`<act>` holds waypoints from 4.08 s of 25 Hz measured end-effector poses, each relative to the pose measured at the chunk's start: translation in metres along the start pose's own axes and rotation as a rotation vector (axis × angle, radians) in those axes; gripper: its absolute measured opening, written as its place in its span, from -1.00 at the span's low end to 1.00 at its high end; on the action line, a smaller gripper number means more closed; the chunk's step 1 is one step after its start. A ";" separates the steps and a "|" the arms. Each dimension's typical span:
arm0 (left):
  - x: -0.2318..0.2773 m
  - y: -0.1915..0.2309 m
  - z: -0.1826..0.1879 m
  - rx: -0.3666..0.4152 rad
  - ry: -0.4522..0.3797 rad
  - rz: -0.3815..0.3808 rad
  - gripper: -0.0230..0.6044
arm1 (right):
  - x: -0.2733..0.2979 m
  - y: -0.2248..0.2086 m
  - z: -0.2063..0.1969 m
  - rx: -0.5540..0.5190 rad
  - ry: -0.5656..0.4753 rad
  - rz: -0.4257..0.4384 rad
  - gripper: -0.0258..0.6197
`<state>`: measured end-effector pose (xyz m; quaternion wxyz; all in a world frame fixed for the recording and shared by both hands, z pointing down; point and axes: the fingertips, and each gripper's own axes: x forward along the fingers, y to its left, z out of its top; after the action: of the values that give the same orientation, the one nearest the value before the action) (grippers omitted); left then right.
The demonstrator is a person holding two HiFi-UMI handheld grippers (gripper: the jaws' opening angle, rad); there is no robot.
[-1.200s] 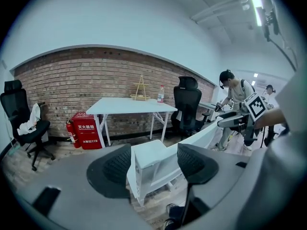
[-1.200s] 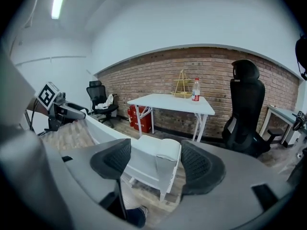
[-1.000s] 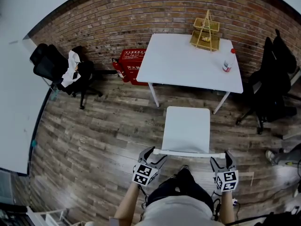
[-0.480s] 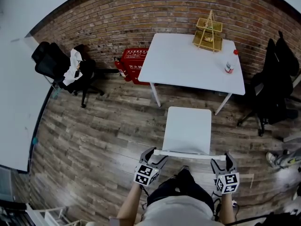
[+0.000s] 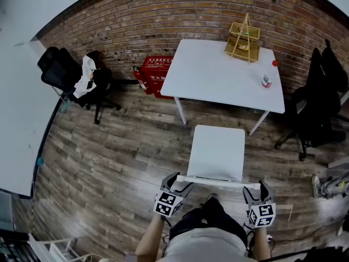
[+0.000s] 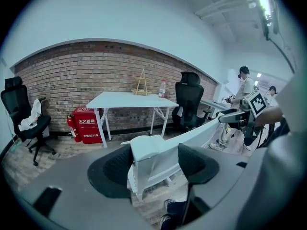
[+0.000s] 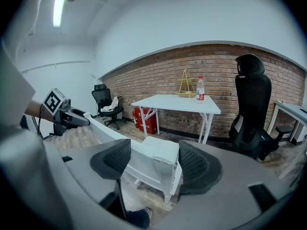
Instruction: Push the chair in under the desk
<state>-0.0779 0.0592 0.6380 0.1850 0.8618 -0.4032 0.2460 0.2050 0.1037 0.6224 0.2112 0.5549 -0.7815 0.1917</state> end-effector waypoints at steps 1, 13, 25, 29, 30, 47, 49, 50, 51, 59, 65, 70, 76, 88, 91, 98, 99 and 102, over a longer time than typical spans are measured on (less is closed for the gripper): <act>0.000 0.000 0.000 -0.001 0.000 0.001 0.06 | 0.000 0.000 0.001 0.002 0.000 -0.001 0.06; 0.016 0.003 0.010 -0.010 -0.007 0.019 0.07 | 0.014 -0.016 0.011 -0.002 -0.007 0.007 0.06; 0.050 0.014 0.035 -0.013 -0.009 0.034 0.07 | 0.046 -0.047 0.031 -0.004 0.005 0.006 0.06; 0.058 0.020 0.041 -0.014 -0.007 0.042 0.07 | 0.056 -0.053 0.039 0.006 0.004 0.002 0.06; 0.060 0.021 0.043 -0.014 -0.007 0.045 0.07 | 0.057 -0.054 0.041 0.006 0.005 0.002 0.06; 0.082 0.042 0.060 -0.012 -0.010 0.045 0.08 | 0.084 -0.064 0.060 0.005 0.024 -0.008 0.07; 0.085 0.045 0.062 -0.012 -0.009 0.042 0.08 | 0.088 -0.066 0.062 0.008 0.026 -0.010 0.07; 0.087 0.046 0.064 -0.012 -0.009 0.041 0.08 | 0.090 -0.067 0.063 0.009 0.025 -0.011 0.07; 0.089 0.048 0.066 -0.011 -0.010 0.040 0.08 | 0.092 -0.069 0.065 0.010 0.025 -0.012 0.07; 0.106 0.069 0.081 -0.001 -0.005 0.025 0.08 | 0.113 -0.073 0.077 0.023 0.025 -0.026 0.07; 0.119 0.084 0.092 0.004 -0.004 0.015 0.08 | 0.129 -0.077 0.088 0.031 0.032 -0.038 0.07; 0.129 0.097 0.101 0.011 0.000 0.005 0.08 | 0.141 -0.079 0.098 0.033 0.026 -0.047 0.07; 0.142 0.110 0.113 0.019 -0.001 -0.002 0.08 | 0.156 -0.083 0.109 0.039 0.028 -0.059 0.07; 0.159 0.130 0.128 0.035 -0.011 -0.014 0.08 | 0.175 -0.088 0.121 0.054 0.025 -0.082 0.07; 0.164 0.138 0.133 0.038 -0.012 -0.015 0.08 | 0.181 -0.088 0.126 0.058 0.022 -0.087 0.07; 0.174 0.144 0.143 0.039 -0.023 -0.019 0.08 | 0.192 -0.095 0.132 0.061 0.015 -0.097 0.07; 0.175 0.145 0.143 0.041 -0.020 -0.019 0.08 | 0.193 -0.095 0.134 0.062 0.017 -0.097 0.07; 0.180 0.149 0.146 0.047 -0.014 -0.016 0.08 | 0.198 -0.098 0.139 0.061 0.027 -0.100 0.07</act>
<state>-0.0554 -0.2152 0.6407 0.1639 0.8709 -0.3916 0.2476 0.2232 -0.1564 0.6193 0.2140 0.5967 -0.7437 0.2122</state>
